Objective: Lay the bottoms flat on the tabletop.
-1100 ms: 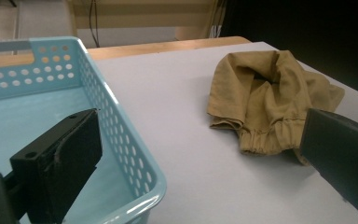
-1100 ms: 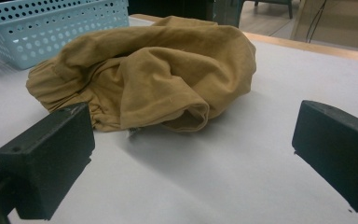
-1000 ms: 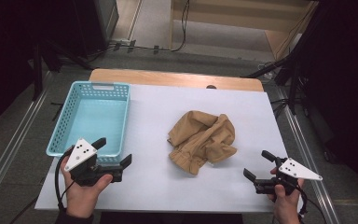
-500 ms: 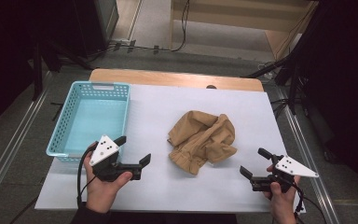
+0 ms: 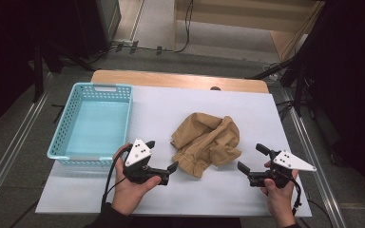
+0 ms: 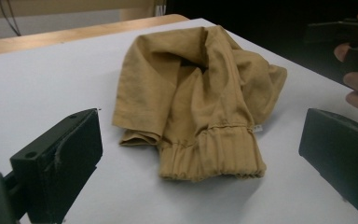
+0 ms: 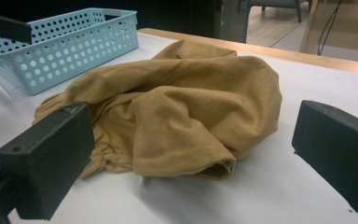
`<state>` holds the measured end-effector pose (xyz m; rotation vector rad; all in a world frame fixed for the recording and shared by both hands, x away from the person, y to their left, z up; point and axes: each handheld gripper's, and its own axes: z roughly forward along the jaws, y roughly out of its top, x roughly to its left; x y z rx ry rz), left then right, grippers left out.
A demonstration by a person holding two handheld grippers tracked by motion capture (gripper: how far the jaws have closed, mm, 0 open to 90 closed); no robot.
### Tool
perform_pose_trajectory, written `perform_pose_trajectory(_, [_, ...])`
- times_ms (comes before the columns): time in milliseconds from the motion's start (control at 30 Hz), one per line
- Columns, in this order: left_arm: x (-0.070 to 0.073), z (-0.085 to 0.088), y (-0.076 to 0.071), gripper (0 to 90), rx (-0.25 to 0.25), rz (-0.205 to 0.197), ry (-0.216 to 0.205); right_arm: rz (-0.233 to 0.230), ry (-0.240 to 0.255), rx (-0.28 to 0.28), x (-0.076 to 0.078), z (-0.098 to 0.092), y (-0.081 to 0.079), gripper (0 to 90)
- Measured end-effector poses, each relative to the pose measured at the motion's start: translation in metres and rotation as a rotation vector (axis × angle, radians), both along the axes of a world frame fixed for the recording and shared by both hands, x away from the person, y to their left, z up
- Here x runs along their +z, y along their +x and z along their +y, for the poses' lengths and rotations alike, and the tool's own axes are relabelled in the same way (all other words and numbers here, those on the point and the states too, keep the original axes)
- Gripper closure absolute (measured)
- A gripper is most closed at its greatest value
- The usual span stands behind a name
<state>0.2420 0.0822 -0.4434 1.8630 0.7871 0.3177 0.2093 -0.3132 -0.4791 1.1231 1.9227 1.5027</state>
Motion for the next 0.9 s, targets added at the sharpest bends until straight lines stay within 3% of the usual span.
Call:
perform_pose_trajectory(167, [-0.011, -0.015, 0.003, 0.2, -0.031, 0.01, 0.031, 0.023, 0.02, 0.013, -0.001, 0.009, 0.008, 0.0])
perform_pose_trajectory(300, [-0.02, -0.024, 0.005, 0.2, -0.055, 0.036, 0.03, 0.032, 0.012, 0.025, -0.002, 0.021, 0.014, 0.0])
perform_pose_trajectory(567, [-0.036, -0.035, 0.003, 1.7, -0.089, 0.054, 0.073, 0.053, 0.04, 0.047, -0.004, 0.042, 0.043, 1.6])
perform_pose_trajectory(667, [-0.041, -0.039, 0.001, 3.0, -0.105, 0.055, 0.08, 0.061, -0.018, 0.055, -0.009, 0.044, 0.043, 2.8])
perform_pose_trajectory(833, [-0.051, -0.047, 0.0, 7.4, -0.109, 0.064, 0.11, 0.094, -0.034, 0.034, -0.019, 0.037, 0.042, 6.7])
perform_pose_trajectory(900, [-0.054, -0.049, -0.001, 17.6, -0.102, 0.066, 0.136, 0.111, -0.049, 0.028, -0.022, 0.036, 0.042, 10.5])
